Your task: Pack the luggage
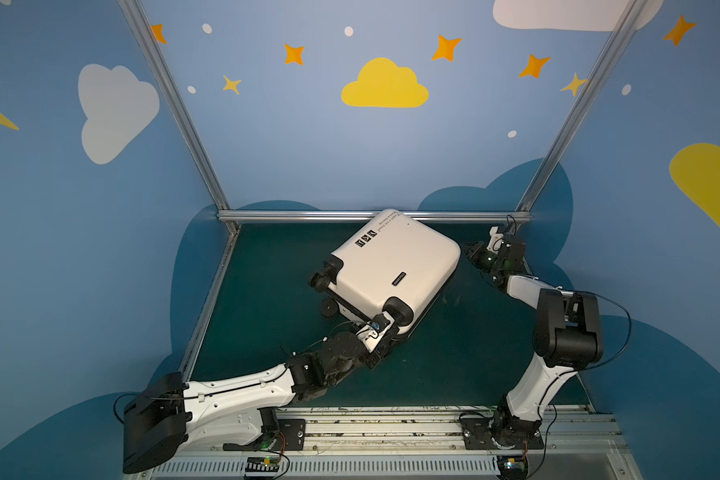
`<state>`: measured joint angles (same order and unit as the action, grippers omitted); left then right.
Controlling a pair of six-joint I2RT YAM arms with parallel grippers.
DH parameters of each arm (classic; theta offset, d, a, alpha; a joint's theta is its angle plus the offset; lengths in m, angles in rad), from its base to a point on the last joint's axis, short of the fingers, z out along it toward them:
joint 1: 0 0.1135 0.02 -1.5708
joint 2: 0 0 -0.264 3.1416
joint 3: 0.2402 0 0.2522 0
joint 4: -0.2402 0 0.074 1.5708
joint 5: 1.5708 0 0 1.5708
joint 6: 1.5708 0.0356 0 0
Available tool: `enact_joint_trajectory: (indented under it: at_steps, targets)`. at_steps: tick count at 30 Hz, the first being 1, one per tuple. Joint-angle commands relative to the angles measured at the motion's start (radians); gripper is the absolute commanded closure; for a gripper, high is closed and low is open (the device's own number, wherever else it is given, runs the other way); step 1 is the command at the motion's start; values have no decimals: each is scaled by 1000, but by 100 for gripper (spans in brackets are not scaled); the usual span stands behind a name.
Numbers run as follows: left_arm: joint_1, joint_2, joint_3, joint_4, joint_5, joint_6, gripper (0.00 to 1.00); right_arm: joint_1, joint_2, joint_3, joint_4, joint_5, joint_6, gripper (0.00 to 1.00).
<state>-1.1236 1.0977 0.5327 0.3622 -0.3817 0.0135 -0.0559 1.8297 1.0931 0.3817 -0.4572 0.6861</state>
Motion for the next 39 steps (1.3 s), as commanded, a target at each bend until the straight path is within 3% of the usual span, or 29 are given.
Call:
enact_joint_trajectory:
  at_steps: [1,4,9,14,20,24,30,39]
  targets:
    - [-16,-58,35,42,-17,-31,46,4,-65,0,-72,-7,-35,71]
    - [-14,-93,51,-5,-74,-53,23,2,-76,48,-182,10,-62,68]
    - [-2,-164,85,-130,-199,-109,1,-3,-25,189,-345,-17,-96,65]
    - [106,-250,163,-383,-209,-307,0,-4,79,349,-470,-75,-110,65]
    - [351,-266,262,-631,31,-545,0,-3,185,456,-517,-153,-150,64]
    - [474,-217,273,-612,225,-613,0,-1,248,522,-580,-205,-166,64]
    - [551,-86,310,-522,409,-657,0,6,277,531,-553,-273,-164,66]
    - [618,98,354,-385,526,-722,0,36,343,611,-559,-358,-179,70]
